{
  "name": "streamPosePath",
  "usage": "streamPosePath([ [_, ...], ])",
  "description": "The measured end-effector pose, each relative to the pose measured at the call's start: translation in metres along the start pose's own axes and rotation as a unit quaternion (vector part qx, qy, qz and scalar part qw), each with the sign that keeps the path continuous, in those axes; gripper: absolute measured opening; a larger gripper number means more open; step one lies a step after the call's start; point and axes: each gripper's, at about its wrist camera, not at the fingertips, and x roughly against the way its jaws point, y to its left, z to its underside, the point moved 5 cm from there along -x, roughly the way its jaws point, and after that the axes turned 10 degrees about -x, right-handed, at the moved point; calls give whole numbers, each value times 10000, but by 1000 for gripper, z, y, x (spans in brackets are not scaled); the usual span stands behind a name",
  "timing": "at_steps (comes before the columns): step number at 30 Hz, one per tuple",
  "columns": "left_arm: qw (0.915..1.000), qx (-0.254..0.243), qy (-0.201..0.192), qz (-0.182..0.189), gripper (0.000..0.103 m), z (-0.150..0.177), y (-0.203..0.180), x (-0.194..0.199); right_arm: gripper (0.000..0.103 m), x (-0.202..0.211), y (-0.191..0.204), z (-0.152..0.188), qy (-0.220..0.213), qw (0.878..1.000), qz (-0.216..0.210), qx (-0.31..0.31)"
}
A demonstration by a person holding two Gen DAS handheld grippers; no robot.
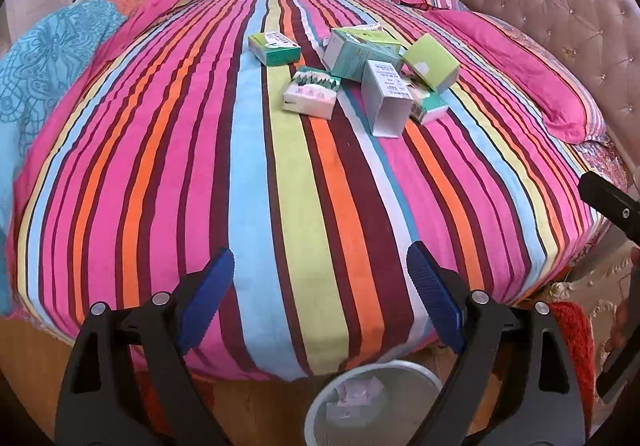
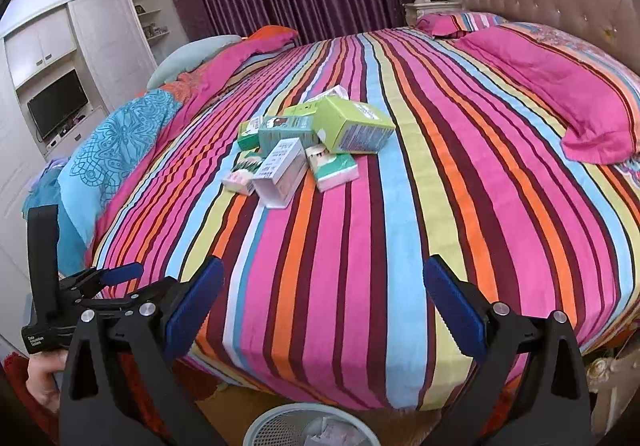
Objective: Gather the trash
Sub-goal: 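Move both open tools back up toward the boxes on the bed, then grasp the green tissue box with the left tool while the right tool grasps the green cleansing-oil box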
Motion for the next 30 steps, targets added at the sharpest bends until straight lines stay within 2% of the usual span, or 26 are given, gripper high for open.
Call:
streamPosePath([
  [13,9998,132,83,-92,86,-47,27,-44,95,-38,-18,-36,178,9996,-91,-189],
  [30,9996,-17,214,-168,86,-100,42,-94,95,-94,-25,-87,370,9992,-107,61],
])
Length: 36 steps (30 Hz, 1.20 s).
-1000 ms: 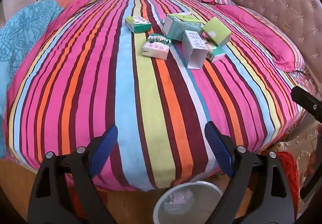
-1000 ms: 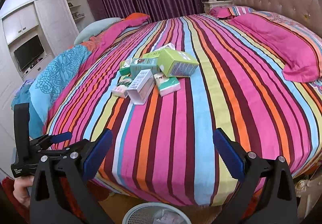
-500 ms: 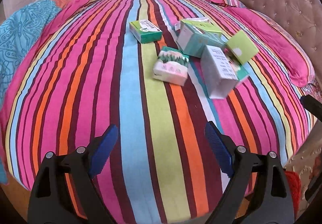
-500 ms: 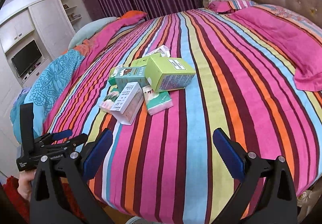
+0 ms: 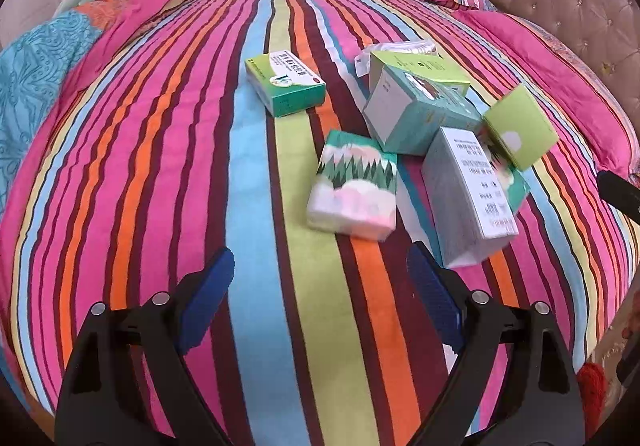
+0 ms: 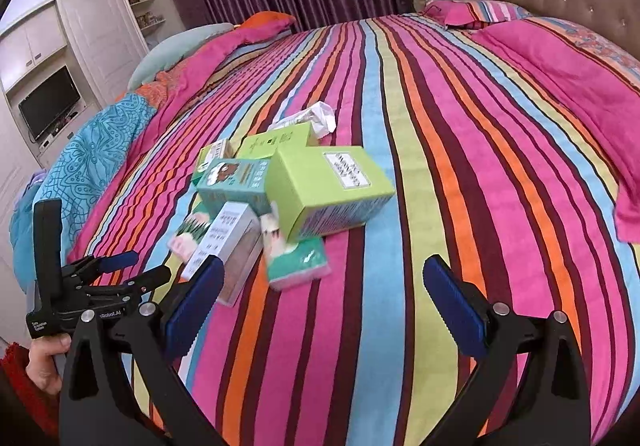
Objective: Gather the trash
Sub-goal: 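Grasp the green tissue box with the left tool while the right tool grasps the green cleansing-oil box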
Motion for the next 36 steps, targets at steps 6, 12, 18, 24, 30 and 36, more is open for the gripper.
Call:
streamPosePath([
  [6,9999,-41,100,-41,86,-11,1,-14,95,-16,-9,-8,132,9999,-76,-39],
  [12,9998,-21,185,18,86,-18,3,-26,95,-31,-13,-16,300,9995,-120,-56],
  [18,9997,-80,211,42,86,-27,0,-35,95,-50,-12,-25,421,9990,-151,-43],
  [24,9994,-204,256,62,86,-35,-6,-46,95,-65,-11,-32,511,9979,-374,-149],
  [30,9995,-97,193,248,86,-36,-7,-53,95,-78,-11,-38,643,9962,-494,-309],
  [36,9993,-40,169,321,86,-35,-5,-56,95,-88,-6,-43,651,9970,-320,-259],
])
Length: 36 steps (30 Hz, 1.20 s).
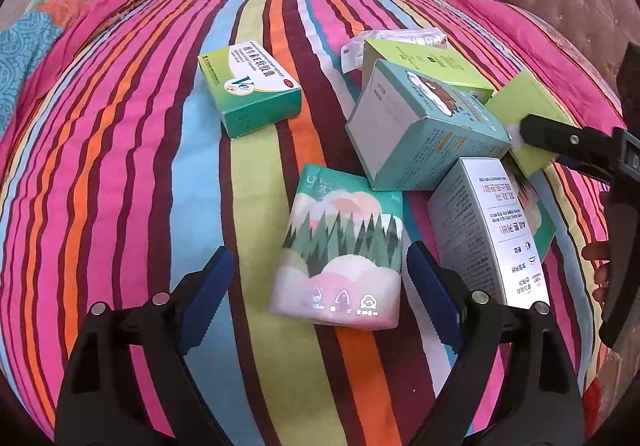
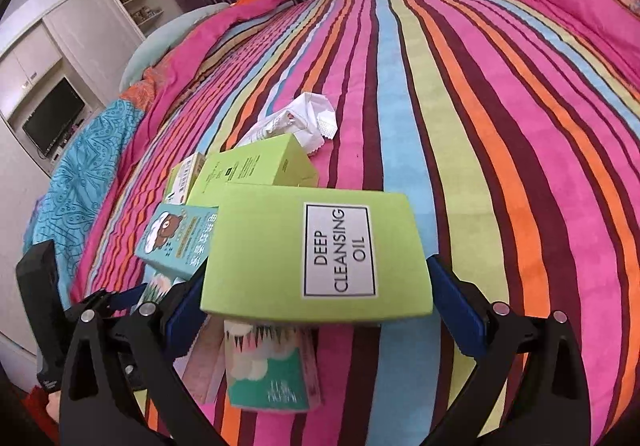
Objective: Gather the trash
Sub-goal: 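Grasp the green tissue box with the left tool while the right tool grasps the green cleansing-oil box, then carry the tissue box in the left tool while the right tool carries the green box to the wastebasket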
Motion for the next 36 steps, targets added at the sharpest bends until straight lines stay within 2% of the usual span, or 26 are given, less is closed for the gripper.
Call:
streamPosePath([
  [3,10000,35,4,21,86,1,1,-2,95,-8,1,0,199,9997,60,-89],
  [5,10000,49,-11,4,80,1,0,-2,95,-11,-5,-1,268,9990,108,-356],
  [6,10000,59,-18,-10,71,1,1,-1,94,-11,-8,-2,275,9984,78,-482],
  [7,9999,90,-18,-56,53,1,2,0,94,-10,-9,-2,282,9979,67,-585],
  [8,9999,112,7,-112,51,1,5,0,85,-9,-9,-3,266,9976,49,-630],
  [16,9996,268,-37,-44,50,3,7,10,84,16,-3,5,59,9988,308,-369],
  [21,9994,297,-153,-66,50,12,9,26,84,44,-13,16,-184,9964,807,-191],
  [24,9991,380,-188,-60,50,22,14,36,84,58,-20,28,-247,9949,946,-249],
  [30,9983,480,-317,-83,50,54,15,67,84,82,-19,65,-283,9947,949,-294],
  [36,9985,452,-298,-9,50,106,6,97,84,105,-7,105,-260,9957,872,-191],
])
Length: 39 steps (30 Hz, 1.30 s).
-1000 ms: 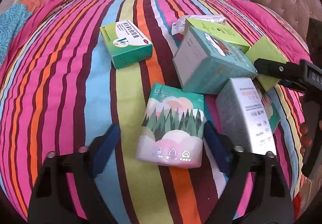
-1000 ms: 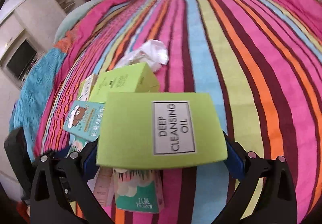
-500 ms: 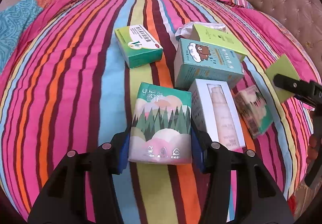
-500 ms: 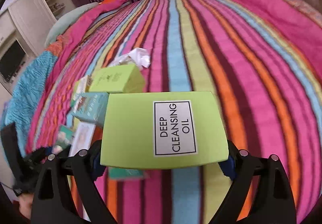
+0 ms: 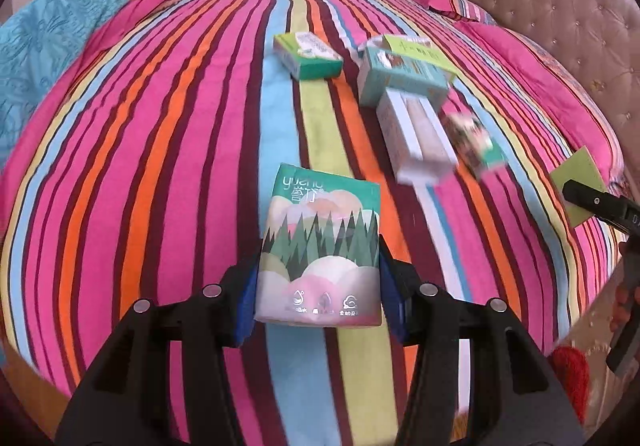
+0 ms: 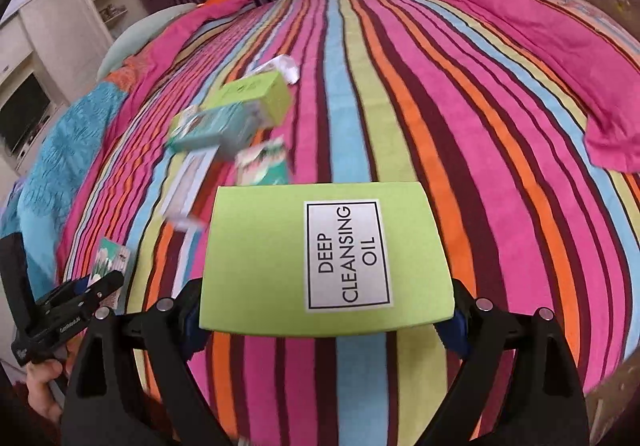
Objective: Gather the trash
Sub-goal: 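Carry the tissue box in the left tool while the right tool carries the green box to the wastebasket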
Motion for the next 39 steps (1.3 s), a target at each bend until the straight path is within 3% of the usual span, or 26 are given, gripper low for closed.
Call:
streamPosePath([
  [11,9997,-178,22,170,50,75,-30,44,84,39,23,65,97,9992,-211,325],
  [19,9993,-290,153,179,50,116,-49,63,84,45,28,124,515,9975,-293,378],
  [30,9950,-575,747,334,50,172,-77,56,84,39,8,195,1352,9902,-266,-213],
  [39,9867,-621,1387,583,50,204,-88,34,84,26,8,226,2039,9773,-279,-505],
])
